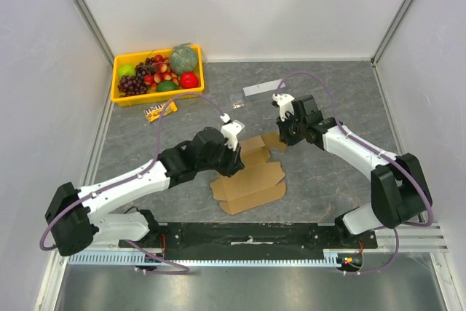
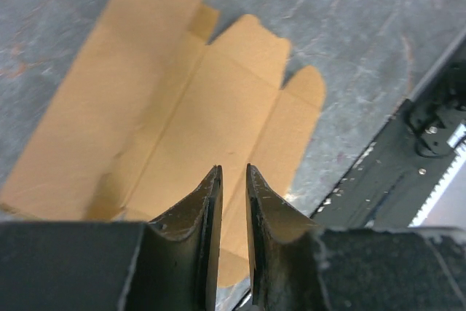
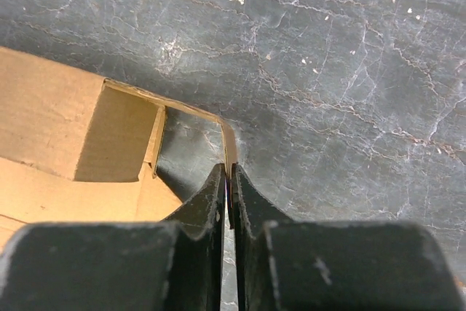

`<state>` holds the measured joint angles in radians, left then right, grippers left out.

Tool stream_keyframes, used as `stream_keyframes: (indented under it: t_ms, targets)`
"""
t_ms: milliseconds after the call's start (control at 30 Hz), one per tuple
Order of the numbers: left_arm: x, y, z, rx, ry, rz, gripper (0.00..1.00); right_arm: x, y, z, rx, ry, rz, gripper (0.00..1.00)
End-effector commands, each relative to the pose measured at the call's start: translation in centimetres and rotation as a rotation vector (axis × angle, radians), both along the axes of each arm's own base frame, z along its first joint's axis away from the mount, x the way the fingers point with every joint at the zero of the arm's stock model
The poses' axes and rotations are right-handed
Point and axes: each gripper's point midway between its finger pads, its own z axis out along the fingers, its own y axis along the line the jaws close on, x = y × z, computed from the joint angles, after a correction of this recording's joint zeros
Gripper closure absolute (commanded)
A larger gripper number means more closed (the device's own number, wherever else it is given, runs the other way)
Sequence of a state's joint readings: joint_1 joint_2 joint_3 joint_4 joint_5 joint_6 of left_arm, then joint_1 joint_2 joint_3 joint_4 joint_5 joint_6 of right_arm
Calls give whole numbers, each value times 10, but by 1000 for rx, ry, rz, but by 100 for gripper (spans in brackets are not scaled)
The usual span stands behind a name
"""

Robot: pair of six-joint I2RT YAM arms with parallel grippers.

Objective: Fold the paper box

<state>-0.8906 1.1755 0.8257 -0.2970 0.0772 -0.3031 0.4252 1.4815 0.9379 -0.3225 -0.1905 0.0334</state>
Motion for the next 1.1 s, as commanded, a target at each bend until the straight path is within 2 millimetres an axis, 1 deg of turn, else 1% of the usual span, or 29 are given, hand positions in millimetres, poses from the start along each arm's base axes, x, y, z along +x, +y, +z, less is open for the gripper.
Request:
stream_keyframes:
  t_ms: [0, 100, 200, 300, 333, 400, 433, 467, 600, 700, 967, 1067]
  targets:
    - [-5, -52, 24, -124, -29, -37, 75, 3, 2, 23, 36, -59, 3, 90]
    - [-10, -82, 0, -86, 14, -83, 76, 0, 3, 24, 45, -59, 7, 91]
    - [-9, -106, -22, -45, 65, -90, 78, -1, 3, 26, 52, -63, 12, 92]
    - [-4, -125, -37, -14, 81, -63, 84, -3, 3, 26, 55, -60, 16, 93]
    - [-3, -130, -41, -7, 84, -52, 88, -3, 4, 27, 59, -61, 17, 94]
    - [6, -139, -49, 17, 66, -8, 94, -4, 4, 26, 60, -55, 18, 94]
    - [9, -141, -53, 31, 52, 17, 97, -5, 4, 25, 63, -54, 19, 94]
    - [13, -143, -56, 41, 39, 40, 98, -6, 5, 25, 64, -52, 22, 95]
    - [27, -146, -67, 68, 13, 132, 98, -7, 7, 26, 74, -50, 29, 95]
    - [37, -144, -75, 84, -7, 192, 98, -8, 7, 27, 79, -48, 28, 95]
    - [47, -138, -99, 133, -33, 280, 98, -13, 9, 28, 103, -38, 28, 96]
    - [50, -131, -109, 157, -45, 317, 98, -13, 8, 28, 104, -38, 28, 96]
